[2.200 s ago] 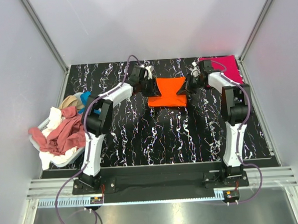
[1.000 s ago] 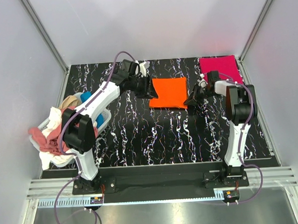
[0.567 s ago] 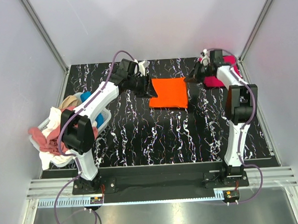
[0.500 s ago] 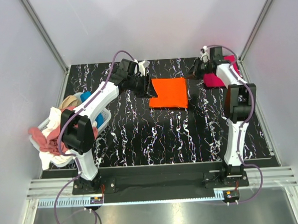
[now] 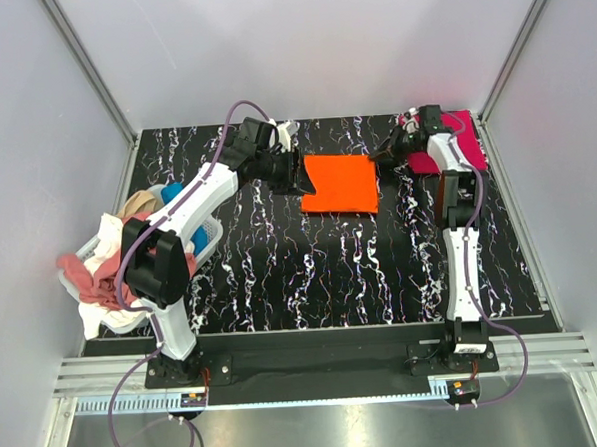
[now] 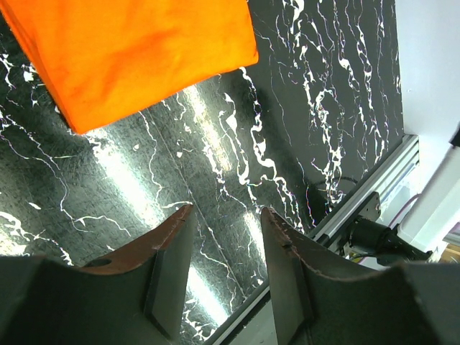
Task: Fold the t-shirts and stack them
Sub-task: Fold the tshirt, then neatly place the folded tshirt to the corner
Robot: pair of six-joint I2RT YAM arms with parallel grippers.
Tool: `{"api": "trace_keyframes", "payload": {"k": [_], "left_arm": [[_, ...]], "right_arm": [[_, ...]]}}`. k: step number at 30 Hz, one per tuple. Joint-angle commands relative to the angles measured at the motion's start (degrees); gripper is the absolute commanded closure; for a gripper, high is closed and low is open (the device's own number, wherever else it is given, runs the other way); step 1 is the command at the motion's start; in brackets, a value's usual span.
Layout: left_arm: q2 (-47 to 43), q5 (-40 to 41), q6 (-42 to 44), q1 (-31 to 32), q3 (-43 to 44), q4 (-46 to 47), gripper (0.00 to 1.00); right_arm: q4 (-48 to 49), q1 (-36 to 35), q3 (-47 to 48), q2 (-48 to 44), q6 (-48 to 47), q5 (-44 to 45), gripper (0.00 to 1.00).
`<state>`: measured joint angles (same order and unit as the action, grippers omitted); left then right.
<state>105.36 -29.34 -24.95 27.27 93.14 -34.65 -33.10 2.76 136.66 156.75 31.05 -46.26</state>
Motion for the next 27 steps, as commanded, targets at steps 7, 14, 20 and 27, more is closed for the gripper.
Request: {"api": "trace_keyframes", "payload": {"k": [7,14,20,27], "left_arm": [[-2.5,0.0,0.9,-0.2,-0.2,1.0,0.52],[-2.1,-0.8,0.7,-0.3,-0.1,0.9,0.52],[-1.7,-1.3,0.5,-0.3,-0.2,0.9,0.52],[-1.2,-1.7,0.5,-0.3,0.0,0.9,0.52]], "right_arm": [[-1.4,1.5,3.9,-5.7,-2.2,-1.3,0.60],[-6.8,1.5,-3.2,-10.4,-12.0,4.2,0.33],[-9.4,1.4,-3.9,-8.7,-16.2,5.6,0.28],[-10.1,-1.3,-4.2,-7.4,-18.5,7.4,0.29]]}}
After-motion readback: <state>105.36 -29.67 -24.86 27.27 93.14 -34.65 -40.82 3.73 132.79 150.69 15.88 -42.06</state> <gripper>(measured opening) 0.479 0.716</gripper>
